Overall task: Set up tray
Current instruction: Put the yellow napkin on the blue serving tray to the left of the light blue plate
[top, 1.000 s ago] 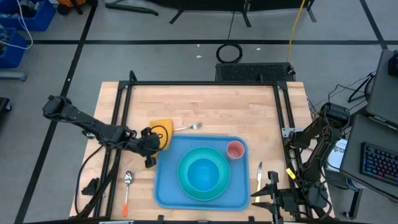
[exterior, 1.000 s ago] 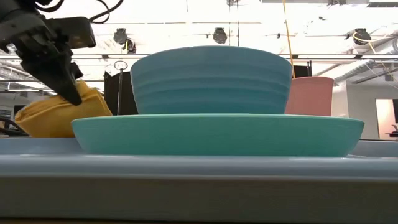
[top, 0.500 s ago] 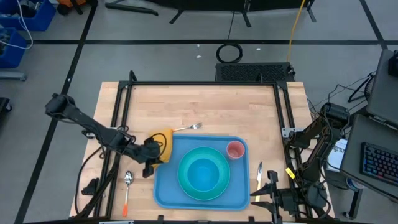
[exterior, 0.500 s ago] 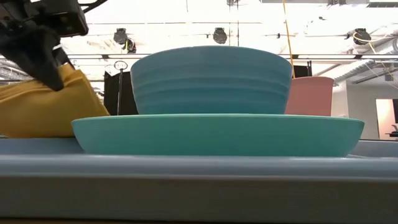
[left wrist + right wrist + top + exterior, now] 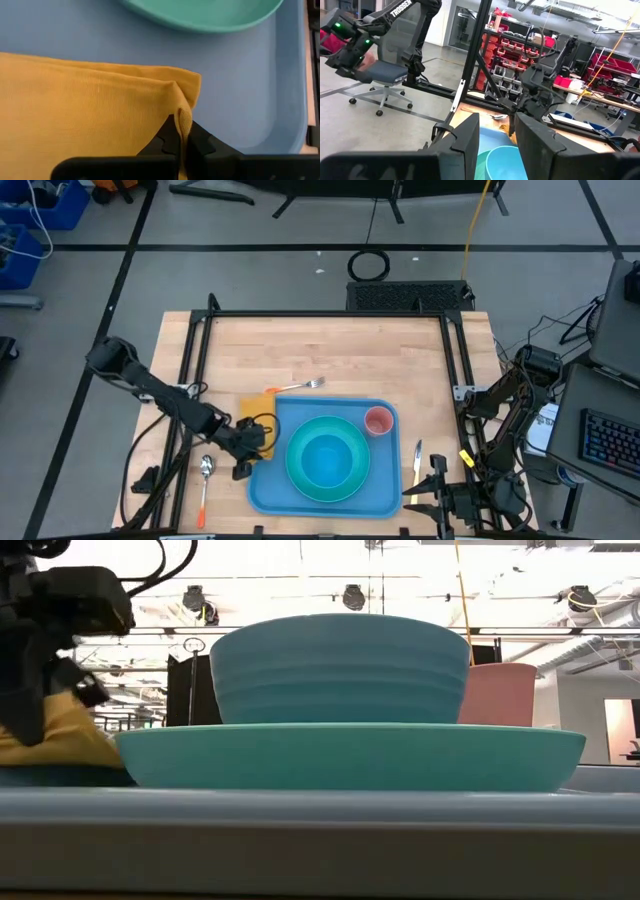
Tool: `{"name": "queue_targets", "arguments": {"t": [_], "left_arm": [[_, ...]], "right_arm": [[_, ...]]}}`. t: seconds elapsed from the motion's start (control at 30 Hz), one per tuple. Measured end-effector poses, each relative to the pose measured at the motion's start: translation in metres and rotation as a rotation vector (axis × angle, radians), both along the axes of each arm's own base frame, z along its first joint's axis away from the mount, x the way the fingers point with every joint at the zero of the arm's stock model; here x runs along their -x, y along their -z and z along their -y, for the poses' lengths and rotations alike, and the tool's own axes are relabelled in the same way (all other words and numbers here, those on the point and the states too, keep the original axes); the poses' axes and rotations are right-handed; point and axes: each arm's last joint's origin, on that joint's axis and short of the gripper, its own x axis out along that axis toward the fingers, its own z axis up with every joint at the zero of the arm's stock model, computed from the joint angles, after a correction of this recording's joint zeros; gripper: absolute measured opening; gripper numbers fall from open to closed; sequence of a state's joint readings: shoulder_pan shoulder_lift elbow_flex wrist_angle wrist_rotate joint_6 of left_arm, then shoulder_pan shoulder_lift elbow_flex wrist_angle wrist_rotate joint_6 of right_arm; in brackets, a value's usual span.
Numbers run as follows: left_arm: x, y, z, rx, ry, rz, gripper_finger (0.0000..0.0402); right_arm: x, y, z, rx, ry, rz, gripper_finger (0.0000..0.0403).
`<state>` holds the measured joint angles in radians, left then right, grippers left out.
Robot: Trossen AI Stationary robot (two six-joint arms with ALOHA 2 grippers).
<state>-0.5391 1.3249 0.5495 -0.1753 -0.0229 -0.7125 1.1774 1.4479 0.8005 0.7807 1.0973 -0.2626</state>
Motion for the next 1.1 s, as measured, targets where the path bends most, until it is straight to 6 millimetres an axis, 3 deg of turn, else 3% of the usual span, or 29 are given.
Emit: {"name": "queue_targets", "arguments": {"t": [0.3,0.5,0.77,1.1], "left_arm": [[-0.004,0.013,0.006,0.085,0.025,-0.086,0.0001],[-0.009,0.008,0.012,0.193,0.075,-0.045,0.0001],[-0.01,0.008,0.013,0.212,0.064,-0.045,0.0004],[-0.012,0.005,0.015,0.268,0.044,-0.042,0.008]], "right_arm": [[0.0,0.0,0.0,0.0,0.001,0.0,0.0114],[0.0,0.0,0.0,-0.001,0.001,0.0,0.0114],[0.0,0.0,0.0,-0.004,0.001,0.0,0.0114],[0.0,0.0,0.0,-0.011,0.001,-0.003,0.0114]]}}
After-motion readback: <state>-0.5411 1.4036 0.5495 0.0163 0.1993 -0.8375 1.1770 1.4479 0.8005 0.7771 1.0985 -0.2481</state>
